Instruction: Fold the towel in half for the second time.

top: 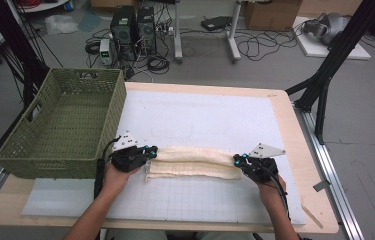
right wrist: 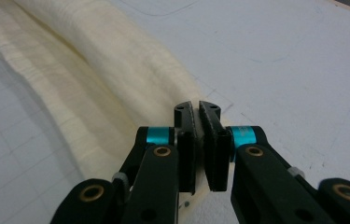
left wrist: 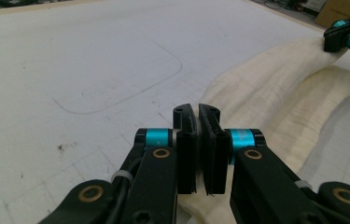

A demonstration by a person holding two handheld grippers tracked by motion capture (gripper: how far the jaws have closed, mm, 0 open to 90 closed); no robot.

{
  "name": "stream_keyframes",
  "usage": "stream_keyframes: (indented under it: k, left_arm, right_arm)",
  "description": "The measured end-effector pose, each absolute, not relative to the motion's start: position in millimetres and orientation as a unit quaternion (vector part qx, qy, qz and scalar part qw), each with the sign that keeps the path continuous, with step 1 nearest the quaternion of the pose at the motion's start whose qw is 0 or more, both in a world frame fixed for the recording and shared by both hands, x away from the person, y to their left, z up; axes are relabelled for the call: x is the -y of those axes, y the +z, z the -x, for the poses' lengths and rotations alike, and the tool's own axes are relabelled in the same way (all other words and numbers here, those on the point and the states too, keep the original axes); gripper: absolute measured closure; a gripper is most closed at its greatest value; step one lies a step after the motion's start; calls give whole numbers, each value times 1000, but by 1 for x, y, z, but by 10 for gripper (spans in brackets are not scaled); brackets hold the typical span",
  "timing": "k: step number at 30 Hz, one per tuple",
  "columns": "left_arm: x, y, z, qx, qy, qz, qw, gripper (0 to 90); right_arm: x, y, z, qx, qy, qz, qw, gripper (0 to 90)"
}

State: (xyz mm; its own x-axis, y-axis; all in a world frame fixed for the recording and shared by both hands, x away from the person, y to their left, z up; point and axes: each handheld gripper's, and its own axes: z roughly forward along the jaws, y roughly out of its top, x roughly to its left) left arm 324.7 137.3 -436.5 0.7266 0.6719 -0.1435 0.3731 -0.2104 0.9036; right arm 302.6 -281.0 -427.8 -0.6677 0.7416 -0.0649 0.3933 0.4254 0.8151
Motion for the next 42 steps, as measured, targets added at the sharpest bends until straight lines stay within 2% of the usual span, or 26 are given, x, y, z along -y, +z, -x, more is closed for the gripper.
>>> stream_keyframes:
  k: [24, 29, 33, 34, 35, 42]
  left_arm:
    - [-142, -442, -312, -336, 136, -774, 519, 836]
    - [-144, -447, -309, -348, 126, -786, 495, 744]
    - [-146, -444, -310, -368, 125, -777, 496, 479]
    - [-146, -441, -310, -377, 127, -770, 499, 479]
    - [-147, -435, -312, -385, 135, -760, 506, 413]
    - [-149, -411, -318, -388, 138, -723, 555, 408]
  right_arm:
    - [282, -432, -288, -823, 410, -340, 197, 847]
    - [281, -436, -284, -831, 399, -339, 189, 846]
    - [280, -439, -283, -835, 390, -341, 183, 843]
    - [280, -439, -283, -835, 390, -341, 183, 843]
    - [280, -440, -283, -836, 390, -340, 183, 843]
    - [280, -440, -283, -839, 385, -340, 178, 843]
